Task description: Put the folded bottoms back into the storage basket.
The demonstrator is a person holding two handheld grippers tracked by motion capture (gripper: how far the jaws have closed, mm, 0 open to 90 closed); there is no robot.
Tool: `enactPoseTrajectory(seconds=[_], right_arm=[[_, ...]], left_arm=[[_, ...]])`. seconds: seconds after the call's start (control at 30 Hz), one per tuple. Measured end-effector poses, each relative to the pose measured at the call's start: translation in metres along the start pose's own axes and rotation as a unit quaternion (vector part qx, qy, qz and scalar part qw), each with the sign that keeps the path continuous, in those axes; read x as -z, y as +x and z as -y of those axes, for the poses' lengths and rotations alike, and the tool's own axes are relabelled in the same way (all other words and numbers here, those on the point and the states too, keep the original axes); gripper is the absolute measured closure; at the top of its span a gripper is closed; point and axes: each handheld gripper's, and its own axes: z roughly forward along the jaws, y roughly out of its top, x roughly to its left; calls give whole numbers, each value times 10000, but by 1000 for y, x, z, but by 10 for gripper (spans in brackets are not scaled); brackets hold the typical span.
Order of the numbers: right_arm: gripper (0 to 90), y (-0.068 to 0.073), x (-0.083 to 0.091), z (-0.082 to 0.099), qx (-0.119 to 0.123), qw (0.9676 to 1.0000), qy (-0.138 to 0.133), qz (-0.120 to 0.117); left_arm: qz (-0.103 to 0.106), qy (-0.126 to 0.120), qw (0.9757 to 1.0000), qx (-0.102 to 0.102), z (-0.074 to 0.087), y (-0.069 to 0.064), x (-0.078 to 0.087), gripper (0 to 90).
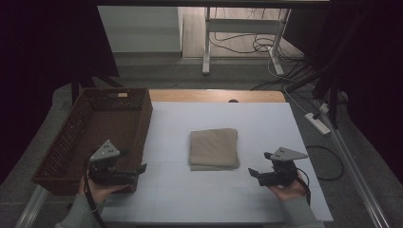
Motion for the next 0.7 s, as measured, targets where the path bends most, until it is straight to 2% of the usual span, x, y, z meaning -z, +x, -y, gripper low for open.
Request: enactPoseTrajectory(seconds=[0.7], right_arm=[[125, 0, -2, 1, -24, 10000, 6, -34]], left_arm=[[0, -52, 10000, 25, -1, -2, 1, 132]])
